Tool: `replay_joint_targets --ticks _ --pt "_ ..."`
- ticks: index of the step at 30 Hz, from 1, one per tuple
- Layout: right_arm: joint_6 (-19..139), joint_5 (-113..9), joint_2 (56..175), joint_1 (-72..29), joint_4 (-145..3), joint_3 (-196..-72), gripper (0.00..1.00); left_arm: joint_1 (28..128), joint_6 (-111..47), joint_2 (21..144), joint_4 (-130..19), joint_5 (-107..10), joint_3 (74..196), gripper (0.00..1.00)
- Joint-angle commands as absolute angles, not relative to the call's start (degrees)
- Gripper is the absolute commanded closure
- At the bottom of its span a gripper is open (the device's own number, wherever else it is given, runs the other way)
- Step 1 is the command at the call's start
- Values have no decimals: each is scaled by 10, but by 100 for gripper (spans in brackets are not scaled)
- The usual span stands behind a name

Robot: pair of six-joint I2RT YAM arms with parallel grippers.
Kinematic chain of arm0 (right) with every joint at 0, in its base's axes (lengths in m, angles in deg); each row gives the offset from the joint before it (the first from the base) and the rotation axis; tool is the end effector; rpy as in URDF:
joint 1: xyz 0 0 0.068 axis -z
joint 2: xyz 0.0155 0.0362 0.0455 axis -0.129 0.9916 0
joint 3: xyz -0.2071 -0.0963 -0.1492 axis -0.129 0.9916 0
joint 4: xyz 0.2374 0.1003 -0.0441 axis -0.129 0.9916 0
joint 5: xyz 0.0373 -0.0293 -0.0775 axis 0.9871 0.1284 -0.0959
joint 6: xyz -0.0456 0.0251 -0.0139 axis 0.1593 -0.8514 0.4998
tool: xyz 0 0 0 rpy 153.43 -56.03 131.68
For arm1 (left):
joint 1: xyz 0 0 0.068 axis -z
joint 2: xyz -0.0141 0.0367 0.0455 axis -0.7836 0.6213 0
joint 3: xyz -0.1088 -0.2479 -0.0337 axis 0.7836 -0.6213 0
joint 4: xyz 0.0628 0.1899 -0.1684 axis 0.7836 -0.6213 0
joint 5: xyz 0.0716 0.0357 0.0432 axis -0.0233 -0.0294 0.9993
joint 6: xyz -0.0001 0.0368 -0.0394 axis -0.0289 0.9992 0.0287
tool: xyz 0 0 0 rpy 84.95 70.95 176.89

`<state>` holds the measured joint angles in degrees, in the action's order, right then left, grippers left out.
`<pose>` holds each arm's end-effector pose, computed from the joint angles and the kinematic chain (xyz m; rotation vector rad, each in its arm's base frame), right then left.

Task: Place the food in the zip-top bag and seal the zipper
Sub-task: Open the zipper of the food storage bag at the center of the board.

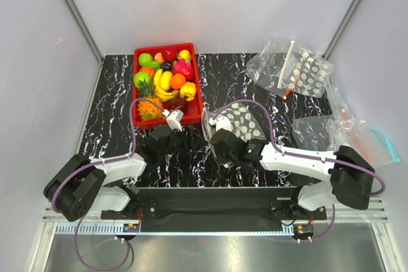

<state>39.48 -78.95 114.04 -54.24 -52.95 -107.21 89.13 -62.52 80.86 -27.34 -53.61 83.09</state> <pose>0.1450 0.2444 0.2182 -0.5623 2.3299 0.3342 0.1847 -0.1526 0.1633 0.0821 2.1414 -1.1015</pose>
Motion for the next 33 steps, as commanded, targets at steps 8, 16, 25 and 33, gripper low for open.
replay_joint_targets --ticks 8,16,25,33 --pt "402 -830 1123 -571 -557 -1071 100 894 -615 790 -252 -530 871 35" --pt "404 -853 1112 -593 -558 -1071 100 895 -613 830 -231 -504 866 69" --pt "362 -911 1020 -596 -591 -1007 100 895 -602 830 -233 -492 859 100" --pt "350 -965 818 -595 -673 -880 100 894 -590 829 -259 -480 864 100"
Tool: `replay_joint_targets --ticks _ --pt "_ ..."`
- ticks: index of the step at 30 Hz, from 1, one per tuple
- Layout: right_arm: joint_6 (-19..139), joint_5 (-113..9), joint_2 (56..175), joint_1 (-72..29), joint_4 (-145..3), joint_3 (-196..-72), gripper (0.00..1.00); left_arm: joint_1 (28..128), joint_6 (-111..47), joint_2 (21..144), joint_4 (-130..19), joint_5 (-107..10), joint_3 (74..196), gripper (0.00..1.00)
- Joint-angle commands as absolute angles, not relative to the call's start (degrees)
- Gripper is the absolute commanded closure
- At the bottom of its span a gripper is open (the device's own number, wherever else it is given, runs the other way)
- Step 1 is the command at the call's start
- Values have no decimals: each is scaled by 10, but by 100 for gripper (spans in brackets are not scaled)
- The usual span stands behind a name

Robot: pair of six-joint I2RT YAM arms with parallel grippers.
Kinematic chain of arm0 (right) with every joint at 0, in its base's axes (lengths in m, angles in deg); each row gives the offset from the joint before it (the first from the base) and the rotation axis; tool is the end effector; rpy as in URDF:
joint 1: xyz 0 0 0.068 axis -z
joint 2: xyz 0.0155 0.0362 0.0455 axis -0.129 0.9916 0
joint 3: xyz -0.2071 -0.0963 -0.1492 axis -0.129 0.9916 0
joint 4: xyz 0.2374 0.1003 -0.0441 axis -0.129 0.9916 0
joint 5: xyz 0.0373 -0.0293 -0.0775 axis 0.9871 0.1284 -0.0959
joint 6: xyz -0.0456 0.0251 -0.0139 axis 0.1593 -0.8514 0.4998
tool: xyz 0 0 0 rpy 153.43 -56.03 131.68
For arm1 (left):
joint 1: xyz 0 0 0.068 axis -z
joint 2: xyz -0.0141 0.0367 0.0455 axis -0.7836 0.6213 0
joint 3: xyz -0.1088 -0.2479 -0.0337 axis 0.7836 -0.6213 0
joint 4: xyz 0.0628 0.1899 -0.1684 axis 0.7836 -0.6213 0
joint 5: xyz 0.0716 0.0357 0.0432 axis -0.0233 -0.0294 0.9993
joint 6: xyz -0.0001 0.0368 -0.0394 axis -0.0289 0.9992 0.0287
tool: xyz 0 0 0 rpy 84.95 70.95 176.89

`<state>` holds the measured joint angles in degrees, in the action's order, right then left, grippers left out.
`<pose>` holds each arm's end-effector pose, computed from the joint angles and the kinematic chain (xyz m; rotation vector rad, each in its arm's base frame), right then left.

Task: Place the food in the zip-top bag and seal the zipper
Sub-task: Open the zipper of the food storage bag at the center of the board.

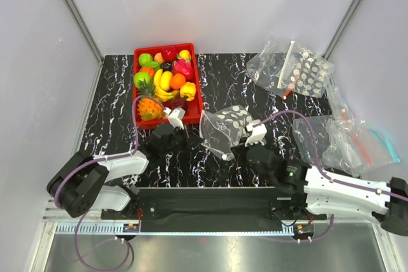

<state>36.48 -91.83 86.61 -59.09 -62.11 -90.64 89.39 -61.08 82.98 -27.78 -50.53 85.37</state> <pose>0.0969 0.1758 0.2445 -0.3024 2.0125 0.4972 0.1931 -0.1581 0.1658 0.0744 2.1301 -1.0380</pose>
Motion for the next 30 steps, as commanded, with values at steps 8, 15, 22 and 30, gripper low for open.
replay_joint_targets --ticks 8,15,22,30 --pt "401 -927 876 -596 -598 -948 63 928 -555 820 -287 -472 894 100" --pt "443 -894 972 -595 -532 -1061 48 961 -539 805 -294 -463 907 100" --pt "431 -833 1053 -596 -530 -1099 41 961 -542 768 -313 -459 904 100" --pt "416 -855 1110 -597 -554 -1097 31 961 -559 742 -313 -466 895 100"
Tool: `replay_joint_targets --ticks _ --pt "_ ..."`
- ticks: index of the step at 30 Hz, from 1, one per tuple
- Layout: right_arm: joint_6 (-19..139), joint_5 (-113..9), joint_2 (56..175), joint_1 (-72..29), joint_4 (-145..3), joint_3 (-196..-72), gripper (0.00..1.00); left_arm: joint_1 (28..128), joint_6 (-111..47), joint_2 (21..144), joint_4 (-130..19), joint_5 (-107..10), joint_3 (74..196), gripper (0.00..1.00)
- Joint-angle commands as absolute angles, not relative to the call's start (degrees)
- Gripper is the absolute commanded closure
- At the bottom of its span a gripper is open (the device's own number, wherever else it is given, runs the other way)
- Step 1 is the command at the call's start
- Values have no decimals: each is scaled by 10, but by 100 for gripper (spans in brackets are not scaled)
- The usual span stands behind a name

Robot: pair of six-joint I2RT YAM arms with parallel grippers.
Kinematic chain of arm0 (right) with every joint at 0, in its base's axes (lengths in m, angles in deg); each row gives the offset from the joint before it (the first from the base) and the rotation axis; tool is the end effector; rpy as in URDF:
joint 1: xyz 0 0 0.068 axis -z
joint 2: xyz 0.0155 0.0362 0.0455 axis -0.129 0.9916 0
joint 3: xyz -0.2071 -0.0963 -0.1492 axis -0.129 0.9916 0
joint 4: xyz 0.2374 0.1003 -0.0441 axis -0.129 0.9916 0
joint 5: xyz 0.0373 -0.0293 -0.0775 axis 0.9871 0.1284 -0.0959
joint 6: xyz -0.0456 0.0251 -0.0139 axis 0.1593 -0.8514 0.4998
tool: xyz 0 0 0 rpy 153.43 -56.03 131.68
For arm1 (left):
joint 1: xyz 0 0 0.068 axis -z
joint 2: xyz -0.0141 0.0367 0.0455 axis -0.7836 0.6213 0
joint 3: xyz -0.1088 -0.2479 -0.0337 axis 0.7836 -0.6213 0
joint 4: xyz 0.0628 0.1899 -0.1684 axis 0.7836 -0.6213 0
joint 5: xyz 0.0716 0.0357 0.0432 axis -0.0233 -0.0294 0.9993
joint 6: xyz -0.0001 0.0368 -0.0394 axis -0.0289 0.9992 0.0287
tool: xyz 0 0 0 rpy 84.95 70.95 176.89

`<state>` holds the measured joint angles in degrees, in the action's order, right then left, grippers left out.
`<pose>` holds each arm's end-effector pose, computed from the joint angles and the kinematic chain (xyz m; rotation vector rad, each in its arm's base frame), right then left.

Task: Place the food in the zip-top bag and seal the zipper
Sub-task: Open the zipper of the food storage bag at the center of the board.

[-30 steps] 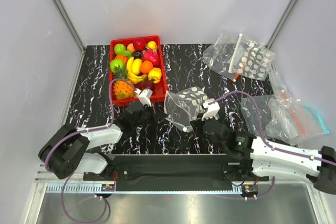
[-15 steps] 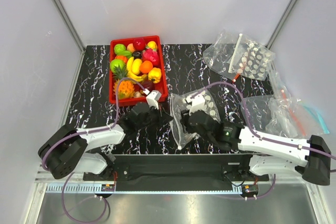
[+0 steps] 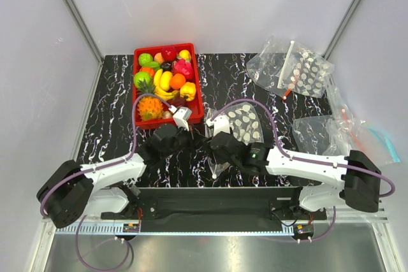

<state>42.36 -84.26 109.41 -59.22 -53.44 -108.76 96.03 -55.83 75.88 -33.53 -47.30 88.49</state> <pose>0.1236 0.2491 0.2495 -0.6103 2.1781 0.3634 0.1732 -0.1762 0.2007 0.2520 2.0272 -1.0376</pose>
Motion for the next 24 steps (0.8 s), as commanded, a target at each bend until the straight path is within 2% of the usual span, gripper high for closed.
replay_joint_targets --ticks 1,7,9,10,11,12,21,23,24 --pt "413 -863 1116 -597 -551 -1104 31 962 -560 739 -312 -469 895 100" --pt "392 -962 1155 -597 -485 -1139 37 962 -561 729 -320 -473 895 100" --pt "387 -992 1160 -597 -472 -1147 43 961 -560 728 -322 -472 894 100" --pt "385 -1002 1161 -598 -469 -1148 50 961 -560 728 -324 -471 895 100" --pt "384 -1011 1161 -598 -465 -1151 68 961 -559 728 -326 -469 895 100" --pt "385 -1026 1165 -598 -458 -1161 74 962 -562 728 -329 -466 894 100" --pt "410 -1071 1205 -584 -410 -1229 72 962 -560 740 -341 -460 899 100" --pt "417 -1052 1206 -570 -409 -1233 73 962 -559 741 -342 -459 900 100" --pt "418 -1044 1205 -566 -410 -1235 77 961 -558 742 -344 -458 900 100"
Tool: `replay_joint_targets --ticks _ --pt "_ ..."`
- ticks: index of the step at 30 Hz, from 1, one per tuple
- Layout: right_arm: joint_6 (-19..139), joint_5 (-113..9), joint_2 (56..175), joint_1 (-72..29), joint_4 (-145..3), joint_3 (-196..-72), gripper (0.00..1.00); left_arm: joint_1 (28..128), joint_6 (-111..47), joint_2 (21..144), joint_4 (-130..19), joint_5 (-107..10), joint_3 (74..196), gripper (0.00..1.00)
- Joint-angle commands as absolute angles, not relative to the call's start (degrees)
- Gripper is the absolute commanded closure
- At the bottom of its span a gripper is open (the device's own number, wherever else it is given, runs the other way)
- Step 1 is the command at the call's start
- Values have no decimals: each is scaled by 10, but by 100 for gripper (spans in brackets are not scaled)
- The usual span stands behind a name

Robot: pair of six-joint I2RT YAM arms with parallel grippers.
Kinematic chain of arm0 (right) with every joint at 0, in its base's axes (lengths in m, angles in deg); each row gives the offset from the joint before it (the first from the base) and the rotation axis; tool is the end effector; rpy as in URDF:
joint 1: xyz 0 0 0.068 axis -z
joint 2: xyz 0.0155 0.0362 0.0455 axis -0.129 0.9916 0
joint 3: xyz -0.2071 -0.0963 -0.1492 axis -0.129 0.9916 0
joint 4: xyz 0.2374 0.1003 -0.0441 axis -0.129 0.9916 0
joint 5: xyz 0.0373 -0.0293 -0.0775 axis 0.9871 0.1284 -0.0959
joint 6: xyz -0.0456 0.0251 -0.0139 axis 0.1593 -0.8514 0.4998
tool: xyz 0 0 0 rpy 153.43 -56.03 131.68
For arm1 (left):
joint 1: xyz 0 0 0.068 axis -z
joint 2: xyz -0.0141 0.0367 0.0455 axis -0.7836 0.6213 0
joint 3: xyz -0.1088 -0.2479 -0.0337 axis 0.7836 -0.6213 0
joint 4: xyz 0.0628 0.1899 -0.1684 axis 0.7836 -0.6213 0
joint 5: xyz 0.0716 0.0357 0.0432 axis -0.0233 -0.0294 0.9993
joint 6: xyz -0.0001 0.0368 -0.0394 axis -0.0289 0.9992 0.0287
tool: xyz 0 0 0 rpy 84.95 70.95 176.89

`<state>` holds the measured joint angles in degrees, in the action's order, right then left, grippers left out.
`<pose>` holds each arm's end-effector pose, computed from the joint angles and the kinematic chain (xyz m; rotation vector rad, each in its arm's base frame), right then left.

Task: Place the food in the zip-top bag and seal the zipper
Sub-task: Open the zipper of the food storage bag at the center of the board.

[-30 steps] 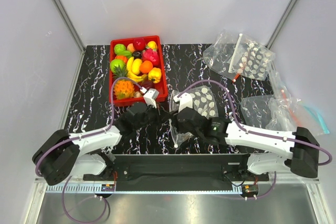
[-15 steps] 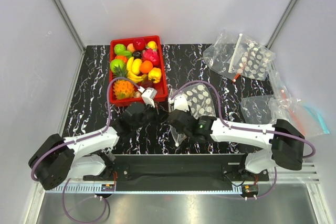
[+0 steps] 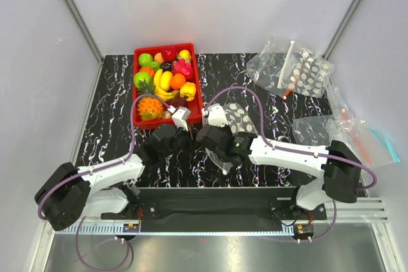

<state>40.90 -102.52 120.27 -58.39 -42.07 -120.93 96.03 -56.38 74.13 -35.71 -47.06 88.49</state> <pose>0.1491 0.2733 0.2559 -0.4726 2.1457 -0.0651 0.1704 -0.1733 0.2036 0.2395 2.0374 -1.0363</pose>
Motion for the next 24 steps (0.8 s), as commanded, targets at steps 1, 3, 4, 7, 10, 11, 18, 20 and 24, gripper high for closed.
replay_joint_targets --ticks 1,3,4,7,10,11,18,20,24 --pt "420 -1040 1205 -563 -411 -1235 92 961 -556 742 -348 -455 903 99" --pt "422 -1033 1201 -553 -409 -1235 100 957 -550 744 -363 -450 914 99" --pt "423 -1033 1199 -551 -406 -1236 100 954 -549 744 -367 -450 917 98" --pt "427 -1031 1181 -539 -394 -1240 100 940 -543 754 -384 -457 936 97" --pt "427 -1039 1150 -524 -371 -1247 100 930 -528 780 -418 -455 971 97" --pt "424 -1054 1136 -519 -346 -1252 100 929 -525 787 -426 -454 978 97" --pt "417 -1095 1103 -508 -243 -1305 100 928 -517 865 -431 -472 1037 84" --pt "415 -1093 1111 -505 -218 -1319 100 927 -517 872 -434 -480 1055 57" --pt "423 -1059 1113 -493 -214 -1320 100 917 -504 836 -472 -454 1080 28"
